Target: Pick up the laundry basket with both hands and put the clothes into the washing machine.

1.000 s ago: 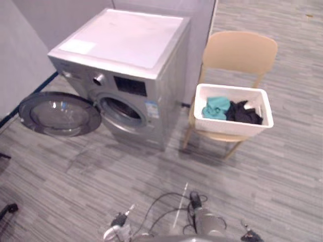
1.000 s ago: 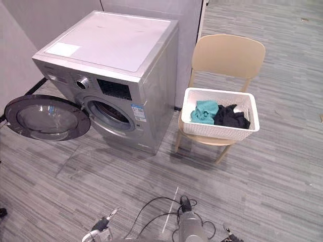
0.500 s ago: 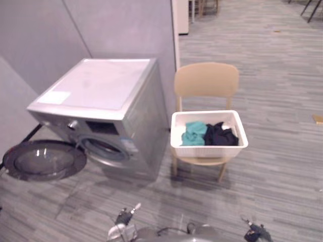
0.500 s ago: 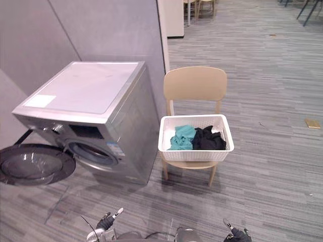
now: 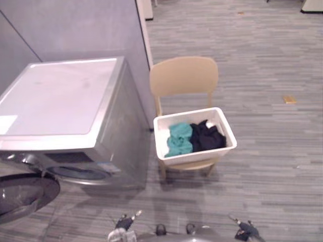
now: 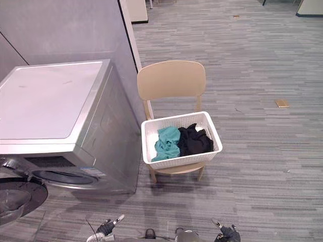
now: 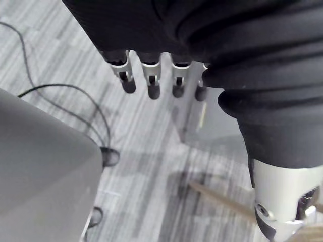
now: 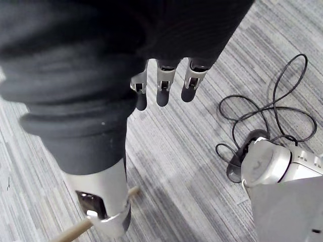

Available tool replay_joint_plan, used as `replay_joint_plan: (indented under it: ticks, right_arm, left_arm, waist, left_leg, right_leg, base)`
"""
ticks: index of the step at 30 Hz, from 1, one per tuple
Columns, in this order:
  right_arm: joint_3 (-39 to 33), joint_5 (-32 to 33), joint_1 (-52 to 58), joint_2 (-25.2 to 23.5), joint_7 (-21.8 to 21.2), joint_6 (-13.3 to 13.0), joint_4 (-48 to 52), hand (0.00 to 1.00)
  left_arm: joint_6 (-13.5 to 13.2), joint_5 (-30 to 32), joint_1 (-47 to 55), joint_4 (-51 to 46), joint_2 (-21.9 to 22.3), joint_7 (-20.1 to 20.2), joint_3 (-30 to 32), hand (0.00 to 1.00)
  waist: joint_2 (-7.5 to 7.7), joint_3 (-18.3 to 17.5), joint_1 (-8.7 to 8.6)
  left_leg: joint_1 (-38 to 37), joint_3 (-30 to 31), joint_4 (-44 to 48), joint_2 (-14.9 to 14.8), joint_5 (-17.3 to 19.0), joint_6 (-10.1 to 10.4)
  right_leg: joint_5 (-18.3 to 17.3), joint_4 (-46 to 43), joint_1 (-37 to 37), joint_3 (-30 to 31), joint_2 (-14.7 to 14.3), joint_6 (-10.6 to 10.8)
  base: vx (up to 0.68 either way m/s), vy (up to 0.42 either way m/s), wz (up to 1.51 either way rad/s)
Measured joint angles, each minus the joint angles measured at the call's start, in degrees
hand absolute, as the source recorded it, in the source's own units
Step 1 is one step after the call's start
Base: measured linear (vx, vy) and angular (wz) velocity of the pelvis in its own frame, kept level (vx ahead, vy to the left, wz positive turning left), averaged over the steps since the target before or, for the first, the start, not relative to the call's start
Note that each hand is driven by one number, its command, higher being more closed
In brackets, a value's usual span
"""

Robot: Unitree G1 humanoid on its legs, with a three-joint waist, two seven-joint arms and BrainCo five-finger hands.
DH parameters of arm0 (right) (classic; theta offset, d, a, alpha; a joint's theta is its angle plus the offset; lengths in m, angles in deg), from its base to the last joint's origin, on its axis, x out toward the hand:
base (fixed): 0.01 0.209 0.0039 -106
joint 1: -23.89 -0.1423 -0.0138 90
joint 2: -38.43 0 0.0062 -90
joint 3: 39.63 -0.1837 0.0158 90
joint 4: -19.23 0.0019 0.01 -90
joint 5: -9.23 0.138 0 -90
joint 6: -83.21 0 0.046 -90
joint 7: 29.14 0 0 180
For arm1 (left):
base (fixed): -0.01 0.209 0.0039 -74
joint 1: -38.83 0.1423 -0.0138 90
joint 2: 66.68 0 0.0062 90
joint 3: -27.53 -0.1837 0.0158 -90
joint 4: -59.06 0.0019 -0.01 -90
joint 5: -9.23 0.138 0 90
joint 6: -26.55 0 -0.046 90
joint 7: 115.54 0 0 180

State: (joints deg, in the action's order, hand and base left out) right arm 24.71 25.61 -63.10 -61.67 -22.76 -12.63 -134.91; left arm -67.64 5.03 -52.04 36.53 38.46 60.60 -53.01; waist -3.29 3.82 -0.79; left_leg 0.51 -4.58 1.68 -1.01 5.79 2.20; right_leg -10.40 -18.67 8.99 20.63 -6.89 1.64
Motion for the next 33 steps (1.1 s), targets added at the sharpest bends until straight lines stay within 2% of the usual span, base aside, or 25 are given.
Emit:
replay_joint_plan:
  ticks: [2,4,5,7,8,9,10,11,12,13,14,15,16,17,18,19,20,21,22,25,31,32,33]
  right_arm:
    - [-0.22,-0.01,0.45,-0.48,0.52,0.14,4.93,0.0]
    - [0.49,-0.09,2.12,-1.2,1.51,0.03,14.78,0.0]
    - [1.87,-1.04,3.52,-1.05,2.54,-0.13,23.98,0.0]
    - [1.98,-2.11,3.62,-0.99,3.38,-0.47,32.47,0.0]
    - [2.0,-4.05,3.57,-0.6,4.04,-0.85,39.43,0.0]
    - [2.03,-5.1,3.52,-0.43,4.25,-0.98,41.91,0.0]
    - [2.23,-7.31,3.36,-0.45,4.79,-1.26,45.69,0.0]
    - [2.45,-9.63,2.37,-0.25,5.19,-1.51,50.06,0.0]
    - [3.77,-12.09,1.14,1.42,5.26,-1.65,55.09,0.0]
    - [4.24,-13.8,0.78,2.81,5.09,-1.74,57.7,0.0]
    - [5.99,-17.08,-0.34,4.36,4.9,-2.47,61.51,0.0]
    - [7.22,-19.47,-1.86,5.12,4.56,-2.89,65.32,0.0]
    - [8.04,-20.4,-3.0,5.6,4.56,-3.2,66.74,0.0]
    - [9.42,-22.11,-5.4,6.78,4.37,-4.19,68.36,0.0]
    - [10.65,-23.54,-7.41,8.2,3.92,-4.78,68.84,0.0]
    - [12.86,-24.96,-10.95,10.78,3.13,-5.15,68.83,0.0]
    - [13.71,-25.29,-11.7,11.56,2.74,-5.22,68.78,0.0]
    - [14.68,-25.62,-12.42,12.27,2.45,-5.29,68.65,0.0]
    - [17.52,-26.78,-14.21,14.46,1.89,-5.18,66.03,0.0]
    - [19.96,-28.28,-14.95,15.09,0.37,-4.8,64.13,0.0]
    - [22.27,-28.09,-13.57,13.94,-0.48,-4.76,62.35,0.0]
    - [22.21,-28.05,-12.34,12.8,-0.51,-4.76,62.46,0.0]
    - [22.21,-28.03,-10.59,11.52,-0.62,-4.76,62.89,0.0]
  left_arm:
    - [-0.12,-0.18,-1.87,-1.08,0.21,-0.03,-2.75,0.0]
    - [-0.27,-0.23,-2.93,-2.4,0.28,-0.11,-4.82,0.0]
    - [-0.68,-0.18,-3.67,-3.1,0.32,-0.13,-5.58,0.0]
    - [-0.79,-0.13,-3.89,-3.81,0.32,-0.17,-6.07,0.0]
    - [-0.99,0.06,-3.85,-3.81,0.16,-0.19,-7.31,0.0]
    - [-1.08,0.3,-3.75,-3.69,0.14,-0.14,-7.59,0.0]
    - [-1.21,0.52,-3.86,-3.23,0.16,-0.02,-7.74,0.0]
    - [-1.48,0.87,-3.43,-1.98,0.12,-0.02,-7.6,0.0]
    - [-1.18,1.86,-2.22,-1.07,0.38,0.02,-7.66,0.0]
    - [-1.12,2.61,-1.46,-0.5,0.59,0.0,-7.6,0.0]
    - [-1.12,2.9,-0.57,-0.08,0.19,-0.02,-6.97,0.0]
    - [-1.22,3.58,-0.67,-0.11,-0.64,0.0,-6.67,0.0]
    - [-1.26,4.02,-0.57,-0.03,-0.8,-0.02,-6.64,0.0]
    - [-1.15,4.66,-0.37,-0.03,-1.31,-0.03,-6.62,0.0]
    - [-1.12,4.85,-0.42,0.02,-1.5,-0.08,-6.52,0.0]
    - [-1.14,4.9,-0.44,0.06,-1.5,-0.06,-6.54,0.0]
    - [-1.14,4.9,-0.44,0.05,-1.52,-0.06,-6.54,0.0]
    - [-1.18,4.9,-0.46,-0.06,-1.67,-0.06,-6.54,0.0]
    - [-1.15,4.87,-0.69,-0.14,-1.97,-0.05,-6.48,0.0]
    - [-1.19,4.74,-0.56,-0.62,-2.04,-0.06,-6.47,0.0]
    - [-1.14,3.73,0.02,-1.69,-1.64,-0.17,-4.77,0.0]
    - [-1.13,3.67,0.0,-1.64,-1.55,-0.18,-4.77,0.0]
    - [-1.1,3.66,-0.06,-1.59,-1.59,-0.15,-4.79,0.0]
  waist:
    - [0.05,-0.02,-0.06]
    - [0.05,-0.03,-0.5]
    - [0.09,-0.05,-1.32]
    - [0.3,-0.2,-1.73]
    - [1.07,-0.56,-1.69]
    - [1.55,-0.75,-1.7]
    - [2.73,-0.35,-1.71]
    - [4.42,-0.25,-1.45]
    - [3.64,-0.8,-1.49]
    - [2.5,-1.33,-1.37]
    - [1.85,-2.46,-0.75]
    - [2.69,-2.59,-0.7]
    - [3.03,-2.67,-0.73]
    - [3.4,-2.75,-0.48]
    - [3.4,-2.72,0.05]
    - [3.1,-2.53,0.81]
    - [3.15,-2.56,1.05]
    - [3.64,-2.5,1.39]
    - [3.77,-2.1,1.87]
    - [3.68,-2.12,2.57]
    - [3.61,-2.05,2.88]
    - [3.36,-1.8,2.96]
    - [3.02,-0.89,2.63]
  left_leg:
    - [-0.24,-0.04,0.0,0.02,-0.01,-0.01]
    - [-0.23,-0.09,0.07,0.1,-0.03,-0.04]
    - [-0.3,-0.13,0.47,0.13,-0.05,-0.06]
    - [-0.36,-0.24,1.11,0.23,-0.1,-0.05]
    - [0.31,-0.3,3.15,0.71,-0.68,-0.17]
    - [1.32,-0.16,5.23,1.11,-0.83,-0.16]
    - [4.49,-0.04,11.4,2.0,-0.8,-0.15]
    - [6.78,0.31,9.77,3.69,3.14,0.57]
    - [6.61,2.27,-1.63,3.6,-2.15,0.36]
    - [6.96,3.06,-5.42,2.84,-7.56,0.91]
    - [7.43,2.94,-6.43,1.93,-12.95,-2.67]
    - [7.25,3.41,-6.72,1.98,-13.15,-2.67]
    - [7.22,3.81,-6.79,1.96,-13.15,-2.68]
    - [7.13,5.07,-6.79,1.64,-13.05,-2.95]
    - [7.14,5.43,-6.76,1.6,-12.96,-3.08]
    - [7.21,5.9,-6.66,1.59,-12.92,-3.07]
    - [7.31,6.04,-6.52,1.81,-12.85,-3.11]
    - [7.53,6.09,-6.27,2.35,-12.56,-2.94]
    - [7.87,7.35,-5.48,2.46,-12.03,-2.41]
    - [7.58,8.24,-5.79,1.6,-12.33,-1.97]
    - [5.7,7.69,-6.97,1.31,-12.51,-1.73]
    - [5.02,7.39,-6.97,1.14,-12.45,-1.82]
    - [3.64,7.16,-6.97,1.05,-12.19,-2.01]
  right_leg:
    - [0.71,1.48,-0.96,-0.01,-0.01,-0.17]
    - [1.1,2.2,-1.25,0.34,0.05,-0.71]
    - [1.14,2.39,-1.48,0.37,0.2,-0.71]
    - [1.16,2.57,-1.68,0.35,0.38,-0.7]
    - [1.18,2.78,-1.94,0.17,1.07,-0.71]
    - [1.35,2.88,-2.04,0.16,1.63,-0.92]
    - [1.61,3.16,-2.68,0.16,2.88,-0.88]
    - [1.82,3.87,-3.47,0.61,4.1,-0.51]
    - [2.05,4.27,-3.69,-0.27,3.34,-0.14]
    - [2.03,4.49,-3.79,-0.63,2.42,-0.14]
    - [1.68,4.7,-4.4,-1.28,1.7,-0.17]
    - [1.72,3.99,-4.27,-2.29,1.77,-0.09]
    - [1.66,3.49,-4.12,-2.82,1.72,-0.05]
    - [-0.23,1.71,-2.85,-4.19,1.83,0.25]
    - [-2.11,1.86,-2.05,-5.81,2.96,-0.59]
    - [-2.7,5.87,-1.63,-7.53,5.63,-0.38]
    - [-1.61,8.23,-1.67,-8.1,6.81,-0.07]
    - [1.66,10.1,-1.78,-8.54,7.99,0.5]
    - [3.02,10.7,-2.55,-8.7,8.69,1.11]
    - [3.05,10.59,-2.97,-9.54,7.72,1.06]
    - [3.01,8.65,-3.0,-8.78,7.33,1.06]
    - [2.88,4.89,-1.49,-8.42,6.74,1.26]
    - [2.08,-2.25,0.77,-8.27,5.95,2.4]
  base:
    - [0.17,-0.012,-0.17]
    - [0.14,-0.022,-0.25]
    - [0.12,-0.026,-0.18]
    - [0.12,-0.033,-0.24]
    - [0.12,-0.042,-0.23]
    - [0.11,-0.042,-0.04]
    - [0.1,-0.06,0.13]
    - [0.15,-0.044,0.12]
    - [0.18,-0.011,0.02]
    - [0.2,0.101,0.01]
    - [0.2,0.121,0.21]
    - [0.15,0.093,0.28]
    - [0.15,0.022,0.33]
    - [0.12,-0.009,0.14]
    - [0.12,0.004,0.11]
    - [0.03,0.001,0.09]
    - [-0.02,-0.004,0.19]
    - [-0.03,-0.023,0.44]
    - [-0.03,-0.043,0.42]
    - [-0.02,-0.062,0.22]
    - [-0.02,-0.024,-0.09]
    - [-0.04,-0.02,-0.26]
    - [-0.04,-0.029,-0.2]
